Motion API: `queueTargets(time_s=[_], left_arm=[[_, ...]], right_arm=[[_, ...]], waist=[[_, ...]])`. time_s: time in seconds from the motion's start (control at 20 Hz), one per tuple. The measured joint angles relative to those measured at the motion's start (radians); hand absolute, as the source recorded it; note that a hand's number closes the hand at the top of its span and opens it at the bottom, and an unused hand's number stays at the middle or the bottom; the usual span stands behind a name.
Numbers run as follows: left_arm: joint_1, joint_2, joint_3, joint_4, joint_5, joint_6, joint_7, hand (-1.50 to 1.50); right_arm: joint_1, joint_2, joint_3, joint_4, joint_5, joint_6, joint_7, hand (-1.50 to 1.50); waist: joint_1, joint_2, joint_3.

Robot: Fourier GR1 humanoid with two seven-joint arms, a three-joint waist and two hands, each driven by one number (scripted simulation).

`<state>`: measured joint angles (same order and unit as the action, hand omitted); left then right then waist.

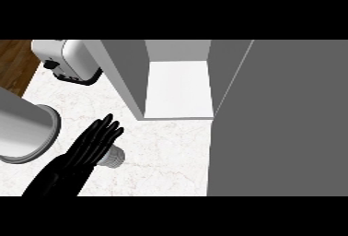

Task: Pick up the bottled water, place it into the cabinet and close the cabinet

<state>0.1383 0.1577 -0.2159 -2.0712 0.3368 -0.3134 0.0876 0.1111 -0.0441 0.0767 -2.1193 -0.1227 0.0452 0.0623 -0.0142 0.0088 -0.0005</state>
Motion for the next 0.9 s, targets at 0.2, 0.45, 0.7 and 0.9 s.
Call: queueTargets(time_s=[0.2,0.45,0.7,0.9], left_arm=[[0.093,0.084,0.032,-0.003,0.179,-0.093,0.078,-1.5],[0.17,0.195,0.136,-0.017,0.381,-0.2,0.135,-1.5],[0.195,0.262,0.232,0.015,0.506,-0.28,0.166,-1.5],[0.238,0.283,0.305,0.034,0.553,-0.357,0.161,-1.5]], right_arm=[[0.093,0.009,0.016,-0.053,-0.113,0.033,0.068,-1.5],[0.197,0.004,0.029,-0.132,-0.176,0.058,0.106,-1.5],[0.269,-0.004,0.009,-0.167,-0.218,0.095,0.094,-1.5],[0.343,0.002,0.016,-0.161,-0.221,0.143,0.041,-1.5]], waist=[[0.005,-0.007,0.0],[0.011,-0.01,0.0],[0.012,-0.01,0.0],[0.013,-0.011,0.0]])
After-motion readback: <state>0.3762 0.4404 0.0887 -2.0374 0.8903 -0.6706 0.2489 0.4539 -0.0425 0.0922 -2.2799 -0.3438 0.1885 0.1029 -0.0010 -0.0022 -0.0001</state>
